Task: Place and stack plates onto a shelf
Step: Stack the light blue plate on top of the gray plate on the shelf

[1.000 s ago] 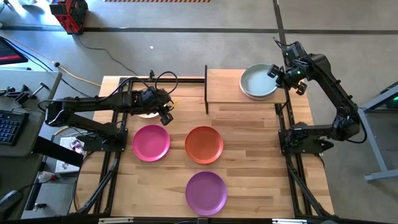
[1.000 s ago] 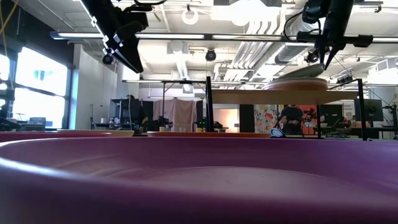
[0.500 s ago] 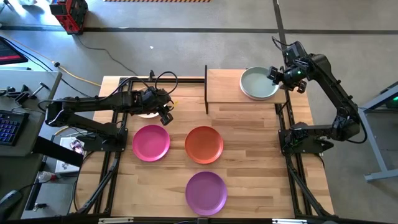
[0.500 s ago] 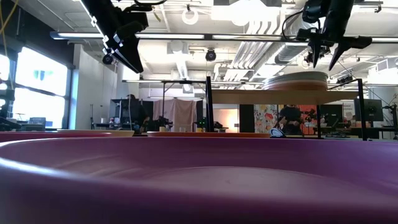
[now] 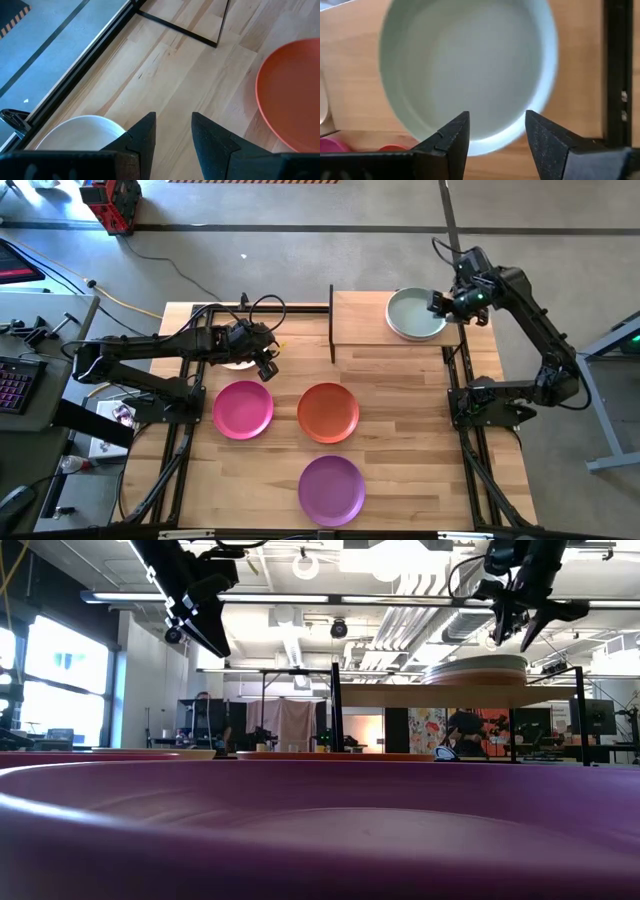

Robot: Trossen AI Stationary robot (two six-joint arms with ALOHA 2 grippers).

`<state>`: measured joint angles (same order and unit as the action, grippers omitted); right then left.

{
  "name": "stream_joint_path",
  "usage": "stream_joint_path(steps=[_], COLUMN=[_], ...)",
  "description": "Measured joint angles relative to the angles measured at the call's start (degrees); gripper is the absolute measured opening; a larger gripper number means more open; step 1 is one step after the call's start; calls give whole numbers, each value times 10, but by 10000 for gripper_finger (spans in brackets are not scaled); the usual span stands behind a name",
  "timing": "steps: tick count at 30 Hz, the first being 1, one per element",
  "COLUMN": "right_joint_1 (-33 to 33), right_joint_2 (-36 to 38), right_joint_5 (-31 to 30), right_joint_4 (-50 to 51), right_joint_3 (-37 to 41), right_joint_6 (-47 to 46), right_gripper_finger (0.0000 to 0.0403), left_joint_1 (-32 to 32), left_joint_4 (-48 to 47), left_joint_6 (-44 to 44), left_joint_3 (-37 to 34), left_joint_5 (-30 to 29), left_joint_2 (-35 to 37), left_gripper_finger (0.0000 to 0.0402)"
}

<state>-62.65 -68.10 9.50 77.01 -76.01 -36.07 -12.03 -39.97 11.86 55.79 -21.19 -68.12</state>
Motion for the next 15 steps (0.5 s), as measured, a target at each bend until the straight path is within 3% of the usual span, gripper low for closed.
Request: stream_joint_path(steps=[7,15], right_joint_1=[37,77], right_joint_2=[-2,-5], right_joint_5=[-6,-97], right_joint_4=[-58,-49], right_joint_3=[0,0], right_joint_6=[33,38], right_gripper_finger=[169,169], left_joint_1=[0,0], left_joint_4=[0,0], left_joint_6=[0,0], left_joint_3=[0,0], left_joint_5=[0,0], left_joint_2=[0,0], left_gripper_finger=[115,115])
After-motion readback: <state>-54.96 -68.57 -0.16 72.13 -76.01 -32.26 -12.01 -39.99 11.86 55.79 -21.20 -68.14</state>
